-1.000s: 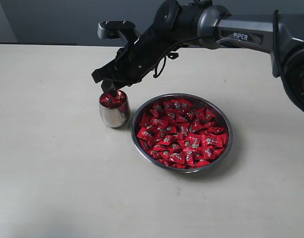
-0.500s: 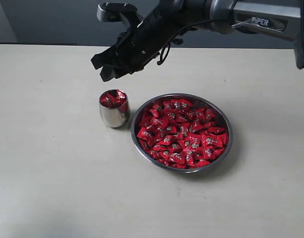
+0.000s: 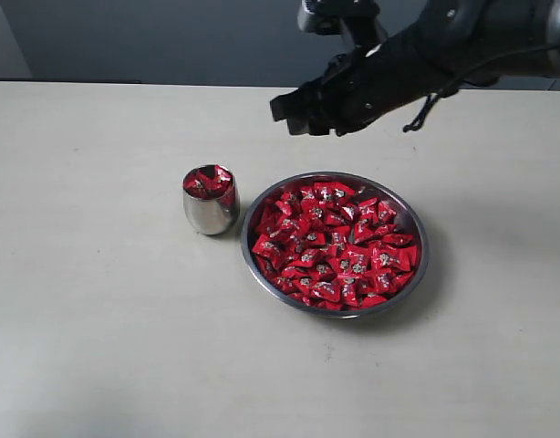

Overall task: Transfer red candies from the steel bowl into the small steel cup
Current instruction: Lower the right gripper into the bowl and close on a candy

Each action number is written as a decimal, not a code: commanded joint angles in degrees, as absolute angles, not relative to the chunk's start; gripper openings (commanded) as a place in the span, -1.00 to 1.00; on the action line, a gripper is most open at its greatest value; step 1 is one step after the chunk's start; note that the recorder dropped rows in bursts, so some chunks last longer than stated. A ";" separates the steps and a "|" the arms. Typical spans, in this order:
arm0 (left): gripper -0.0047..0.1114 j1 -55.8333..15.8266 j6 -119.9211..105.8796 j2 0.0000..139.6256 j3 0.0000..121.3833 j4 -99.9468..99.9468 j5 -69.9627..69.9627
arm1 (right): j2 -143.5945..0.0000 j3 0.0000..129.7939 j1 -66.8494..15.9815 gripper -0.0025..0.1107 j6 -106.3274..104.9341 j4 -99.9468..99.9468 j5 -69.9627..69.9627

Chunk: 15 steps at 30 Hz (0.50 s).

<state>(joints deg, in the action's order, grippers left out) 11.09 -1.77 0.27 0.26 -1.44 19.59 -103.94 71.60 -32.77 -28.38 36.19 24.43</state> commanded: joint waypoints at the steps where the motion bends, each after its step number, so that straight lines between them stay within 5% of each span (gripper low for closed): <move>1: -0.91 10.72 -1.68 0.00 0.00 -1.55 19.14 | -98.76 65.21 -29.51 -0.34 -28.47 34.81 21.31; 15: -0.91 10.72 -1.68 0.00 0.00 -1.55 19.14 | -99.77 63.00 -26.76 -0.34 -28.35 29.54 37.67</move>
<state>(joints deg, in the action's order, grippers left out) 11.09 -1.77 0.27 0.26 -1.44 19.59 -99.85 63.19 -27.10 -28.27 32.22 35.67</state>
